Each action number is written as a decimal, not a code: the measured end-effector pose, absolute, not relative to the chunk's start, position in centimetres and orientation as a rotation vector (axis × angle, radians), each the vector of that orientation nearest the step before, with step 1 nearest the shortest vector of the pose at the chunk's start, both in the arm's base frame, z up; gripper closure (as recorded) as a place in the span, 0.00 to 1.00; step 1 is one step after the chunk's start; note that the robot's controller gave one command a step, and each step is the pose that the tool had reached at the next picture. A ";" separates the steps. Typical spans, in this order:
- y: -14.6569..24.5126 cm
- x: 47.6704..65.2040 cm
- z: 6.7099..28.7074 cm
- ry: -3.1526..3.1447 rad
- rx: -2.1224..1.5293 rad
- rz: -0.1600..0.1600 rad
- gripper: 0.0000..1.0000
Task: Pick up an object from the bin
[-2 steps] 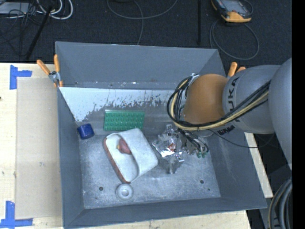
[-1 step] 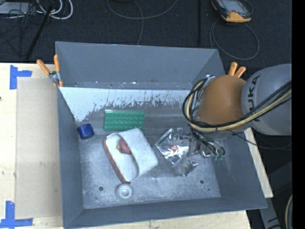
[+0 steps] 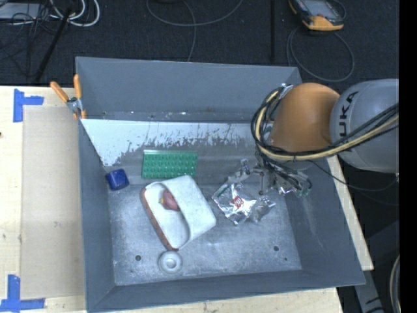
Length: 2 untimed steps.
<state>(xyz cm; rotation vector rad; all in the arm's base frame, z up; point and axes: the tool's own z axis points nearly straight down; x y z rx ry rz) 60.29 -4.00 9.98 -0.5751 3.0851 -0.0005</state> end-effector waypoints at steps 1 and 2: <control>-4.0 59.9 7.5 3.111 -0.423 0.002 0.00; -4.0 60.0 7.7 3.109 -0.423 0.001 0.00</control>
Offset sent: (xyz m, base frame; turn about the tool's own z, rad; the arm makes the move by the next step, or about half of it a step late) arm -0.0066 -0.0007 -0.0298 0.0991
